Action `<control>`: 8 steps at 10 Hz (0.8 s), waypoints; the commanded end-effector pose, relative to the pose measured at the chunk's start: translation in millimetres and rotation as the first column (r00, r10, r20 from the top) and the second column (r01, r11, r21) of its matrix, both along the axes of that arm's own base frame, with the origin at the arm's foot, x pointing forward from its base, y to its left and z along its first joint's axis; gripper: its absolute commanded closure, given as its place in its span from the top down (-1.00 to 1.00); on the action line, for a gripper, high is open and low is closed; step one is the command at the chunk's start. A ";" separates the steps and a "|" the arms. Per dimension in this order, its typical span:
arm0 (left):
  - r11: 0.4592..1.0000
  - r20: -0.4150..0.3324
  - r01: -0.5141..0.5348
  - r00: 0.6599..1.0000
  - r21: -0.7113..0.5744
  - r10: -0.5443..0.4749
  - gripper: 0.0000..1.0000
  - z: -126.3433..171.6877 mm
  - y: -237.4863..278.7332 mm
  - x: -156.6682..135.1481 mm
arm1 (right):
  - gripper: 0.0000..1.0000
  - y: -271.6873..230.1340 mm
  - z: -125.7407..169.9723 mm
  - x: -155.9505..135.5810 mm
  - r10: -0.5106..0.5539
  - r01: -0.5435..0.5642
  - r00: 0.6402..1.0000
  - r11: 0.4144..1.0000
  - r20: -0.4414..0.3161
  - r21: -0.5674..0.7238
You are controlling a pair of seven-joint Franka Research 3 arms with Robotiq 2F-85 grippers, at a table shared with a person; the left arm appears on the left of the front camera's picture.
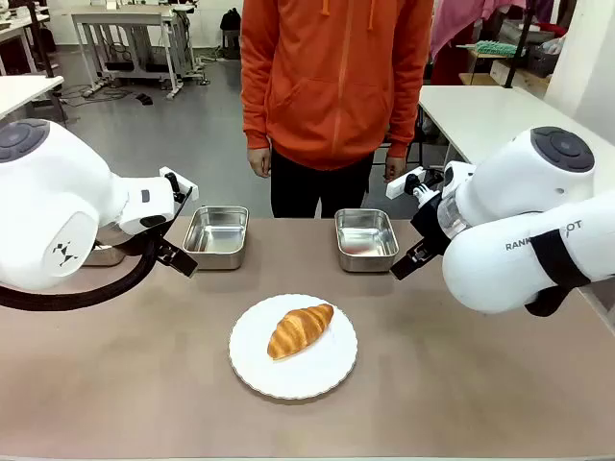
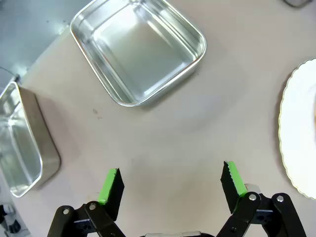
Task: Place the bread in the container.
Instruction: Place the Butter Roll into the Airtight Container indicated by the human.
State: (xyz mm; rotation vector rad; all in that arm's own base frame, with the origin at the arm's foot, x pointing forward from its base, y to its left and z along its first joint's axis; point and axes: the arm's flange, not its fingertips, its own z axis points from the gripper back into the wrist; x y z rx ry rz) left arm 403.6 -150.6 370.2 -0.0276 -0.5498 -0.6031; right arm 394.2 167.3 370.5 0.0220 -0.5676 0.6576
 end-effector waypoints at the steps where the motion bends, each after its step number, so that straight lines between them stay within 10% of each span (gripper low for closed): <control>1: 1.000 0.000 0.000 1.000 0.000 0.000 1.00 0.1 -0.1 0.0 | 1.00 0.0 0.0 0.0 0.000 0.000 1.000 1.000 0.000 0.000; 8: 1.000 0.000 0.000 1.000 0.000 0.000 1.00 0.1 -0.1 0.0 | 1.00 0.0 0.0 0.0 0.000 0.000 1.000 1.000 0.000 0.000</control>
